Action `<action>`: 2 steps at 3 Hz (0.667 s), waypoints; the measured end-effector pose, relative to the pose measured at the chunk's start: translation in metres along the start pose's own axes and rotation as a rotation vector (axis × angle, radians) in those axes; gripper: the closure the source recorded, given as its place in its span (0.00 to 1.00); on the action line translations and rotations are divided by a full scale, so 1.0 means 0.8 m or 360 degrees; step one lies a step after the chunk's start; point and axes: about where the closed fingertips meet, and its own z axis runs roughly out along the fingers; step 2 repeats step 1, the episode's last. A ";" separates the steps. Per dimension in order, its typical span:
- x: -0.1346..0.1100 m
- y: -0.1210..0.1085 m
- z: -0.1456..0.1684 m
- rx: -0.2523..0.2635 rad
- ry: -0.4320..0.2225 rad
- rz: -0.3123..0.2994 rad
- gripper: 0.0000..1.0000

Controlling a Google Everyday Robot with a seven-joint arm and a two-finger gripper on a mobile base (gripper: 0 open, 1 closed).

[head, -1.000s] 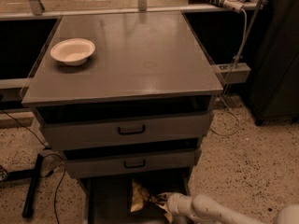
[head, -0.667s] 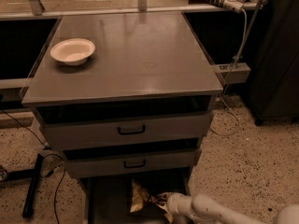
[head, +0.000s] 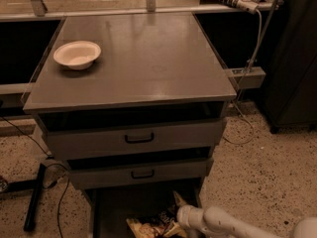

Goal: Place brown chip bag into bottom drawer

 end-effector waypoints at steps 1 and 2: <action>0.000 0.000 0.000 0.0000 0.0000 0.0000 0.00; 0.000 0.000 0.000 0.0000 0.0000 0.0000 0.00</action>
Offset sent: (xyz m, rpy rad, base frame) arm 0.0000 0.0000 0.0000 0.0000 0.0000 0.0000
